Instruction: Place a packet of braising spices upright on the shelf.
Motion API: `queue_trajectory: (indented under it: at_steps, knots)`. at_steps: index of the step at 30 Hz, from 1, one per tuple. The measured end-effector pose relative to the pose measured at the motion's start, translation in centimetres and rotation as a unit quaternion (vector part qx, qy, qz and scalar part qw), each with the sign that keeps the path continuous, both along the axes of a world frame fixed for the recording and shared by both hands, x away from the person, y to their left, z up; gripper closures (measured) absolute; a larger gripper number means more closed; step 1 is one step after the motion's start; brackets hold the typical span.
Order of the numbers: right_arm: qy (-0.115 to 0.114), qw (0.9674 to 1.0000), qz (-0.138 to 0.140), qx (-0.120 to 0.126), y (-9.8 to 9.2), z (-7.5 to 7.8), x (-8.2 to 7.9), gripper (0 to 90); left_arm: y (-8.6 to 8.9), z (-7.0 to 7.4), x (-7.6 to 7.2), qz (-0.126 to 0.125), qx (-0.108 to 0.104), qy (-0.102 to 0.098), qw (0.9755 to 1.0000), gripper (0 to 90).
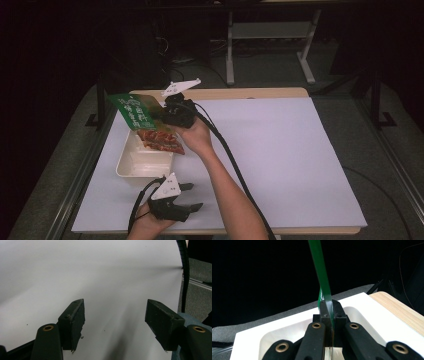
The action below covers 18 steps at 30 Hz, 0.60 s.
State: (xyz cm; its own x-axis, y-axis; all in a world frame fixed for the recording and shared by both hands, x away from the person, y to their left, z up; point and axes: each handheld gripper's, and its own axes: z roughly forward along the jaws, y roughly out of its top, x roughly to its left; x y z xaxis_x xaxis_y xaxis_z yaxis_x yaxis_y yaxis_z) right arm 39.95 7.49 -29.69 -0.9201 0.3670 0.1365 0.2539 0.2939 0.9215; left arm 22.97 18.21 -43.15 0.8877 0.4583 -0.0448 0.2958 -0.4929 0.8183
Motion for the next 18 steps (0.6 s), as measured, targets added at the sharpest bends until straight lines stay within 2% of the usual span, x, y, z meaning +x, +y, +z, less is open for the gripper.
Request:
queue_trajectory:
  at_steps: [18]
  knots:
    - [0.016,0.9997,-0.007,0.018,1.6,-1.5,1.1,89.8,0.2,0.1,0.1,0.000,0.002,-0.003,1.0000,31.9]
